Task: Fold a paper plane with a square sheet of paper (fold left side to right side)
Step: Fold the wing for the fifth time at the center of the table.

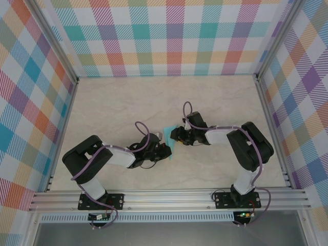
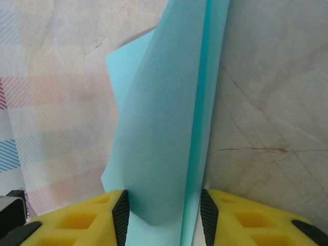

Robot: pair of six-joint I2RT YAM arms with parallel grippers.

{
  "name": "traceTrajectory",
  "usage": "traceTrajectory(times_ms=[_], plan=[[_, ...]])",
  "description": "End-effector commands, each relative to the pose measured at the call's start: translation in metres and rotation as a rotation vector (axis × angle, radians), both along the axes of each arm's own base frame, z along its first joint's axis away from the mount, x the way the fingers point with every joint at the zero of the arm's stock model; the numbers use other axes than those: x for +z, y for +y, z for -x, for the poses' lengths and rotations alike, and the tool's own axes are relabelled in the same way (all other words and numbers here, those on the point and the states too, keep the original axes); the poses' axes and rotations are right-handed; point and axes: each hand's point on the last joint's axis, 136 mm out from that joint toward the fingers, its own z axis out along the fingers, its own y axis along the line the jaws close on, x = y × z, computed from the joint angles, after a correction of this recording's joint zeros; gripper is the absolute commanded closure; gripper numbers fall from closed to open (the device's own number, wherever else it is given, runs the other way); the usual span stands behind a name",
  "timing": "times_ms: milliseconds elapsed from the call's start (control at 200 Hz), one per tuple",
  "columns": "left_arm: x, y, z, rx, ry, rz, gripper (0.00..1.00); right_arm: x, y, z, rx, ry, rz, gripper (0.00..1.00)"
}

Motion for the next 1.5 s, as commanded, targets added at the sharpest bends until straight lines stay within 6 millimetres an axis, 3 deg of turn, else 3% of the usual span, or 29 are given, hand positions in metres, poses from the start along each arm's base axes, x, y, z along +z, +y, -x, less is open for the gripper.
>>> traceTrajectory(times_ms=[0,270,470,690,815,935,1185,1495], plan=[[-0.001,0.003,-0.002,0.008,0.000,0.015,0.90,-0.018,-0.003,0.007,0.022,0.038,0.060,0.57],[0.009,0.003,-0.003,-0.004,-0.023,0.023,0.80,-0.024,-0.005,0.010,0.026,0.050,0.089,0.57],[0.024,0.005,-0.003,-0.019,-0.059,0.032,0.65,-0.025,-0.005,0.010,0.030,0.053,0.090,0.57],[0.042,0.026,-0.010,0.024,-0.082,0.034,0.59,-0.027,-0.006,0.012,0.032,0.058,0.098,0.58],[0.051,0.042,-0.021,0.054,-0.049,0.074,0.58,-0.027,-0.006,0.012,0.033,0.058,0.096,0.58],[0.058,0.044,-0.035,0.057,-0.031,0.126,0.58,-0.027,-0.006,0.011,0.036,0.057,0.096,0.59],[0.052,0.033,-0.061,0.054,0.008,0.178,0.64,-0.027,-0.005,0.012,0.039,0.059,0.096,0.59],[0.040,0.017,-0.073,0.031,0.037,0.222,0.69,-0.024,-0.005,0.011,0.041,0.056,0.094,0.59]])
